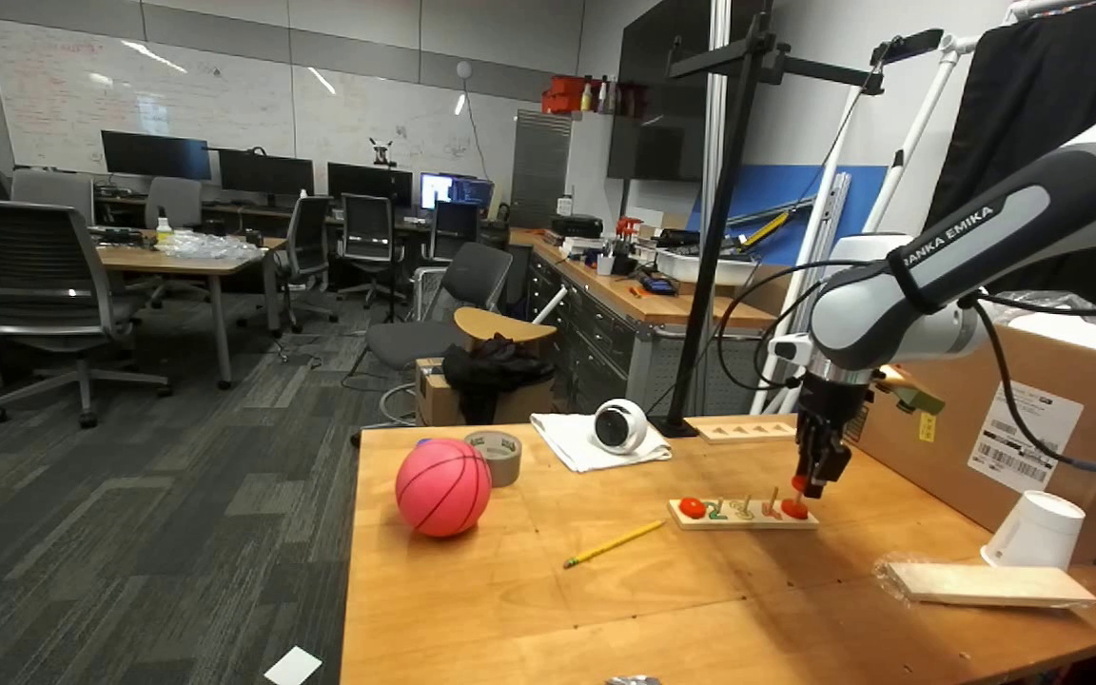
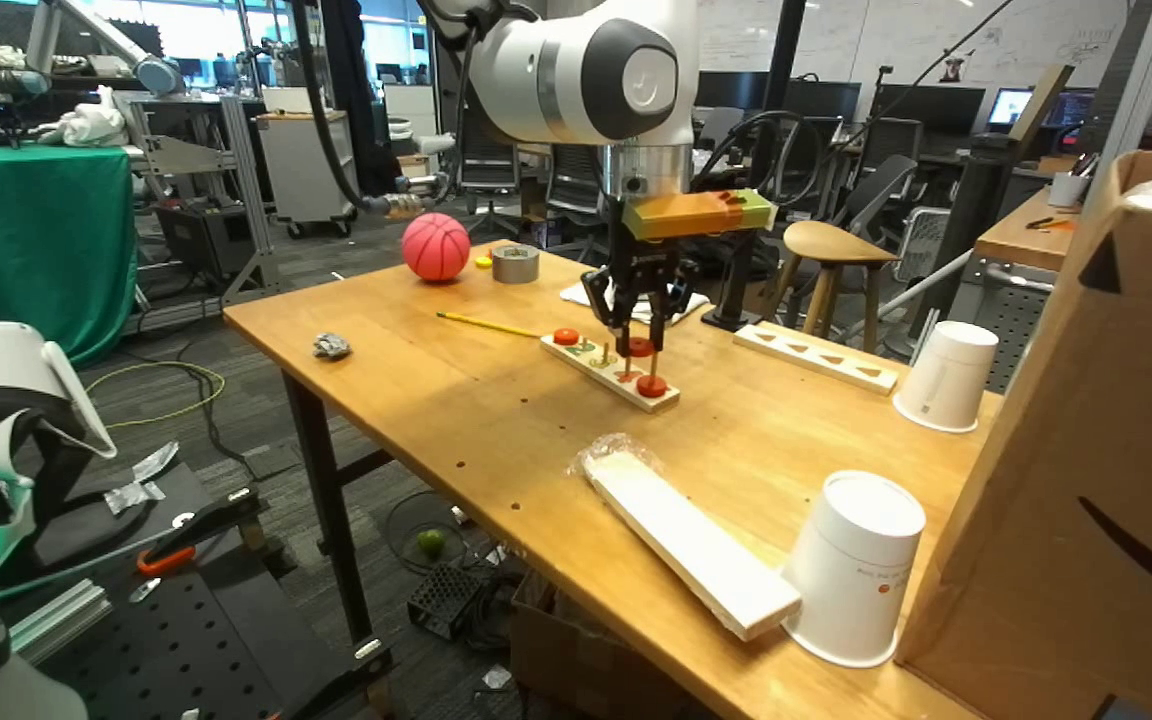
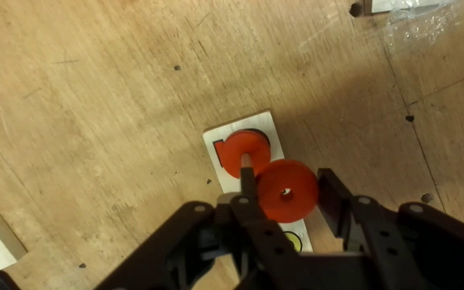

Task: Place the right and left stacks of orange round blocks in the first right position on the wooden board, respectively.

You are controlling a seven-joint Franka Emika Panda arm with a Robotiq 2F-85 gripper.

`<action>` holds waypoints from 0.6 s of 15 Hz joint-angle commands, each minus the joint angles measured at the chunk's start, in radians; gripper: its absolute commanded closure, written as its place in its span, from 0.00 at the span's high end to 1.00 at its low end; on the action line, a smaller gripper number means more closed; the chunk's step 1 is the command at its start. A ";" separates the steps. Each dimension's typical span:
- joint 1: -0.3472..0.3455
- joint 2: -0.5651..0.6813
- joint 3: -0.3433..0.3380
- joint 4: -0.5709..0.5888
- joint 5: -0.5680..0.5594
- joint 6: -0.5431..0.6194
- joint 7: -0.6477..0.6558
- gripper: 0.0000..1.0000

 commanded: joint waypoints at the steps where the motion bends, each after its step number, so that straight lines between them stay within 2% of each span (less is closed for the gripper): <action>1: 0.003 0.029 -0.002 0.034 -0.021 0.007 0.011 0.16; 9: 0.003 0.045 0.002 0.090 -0.026 0.003 0.006 0.16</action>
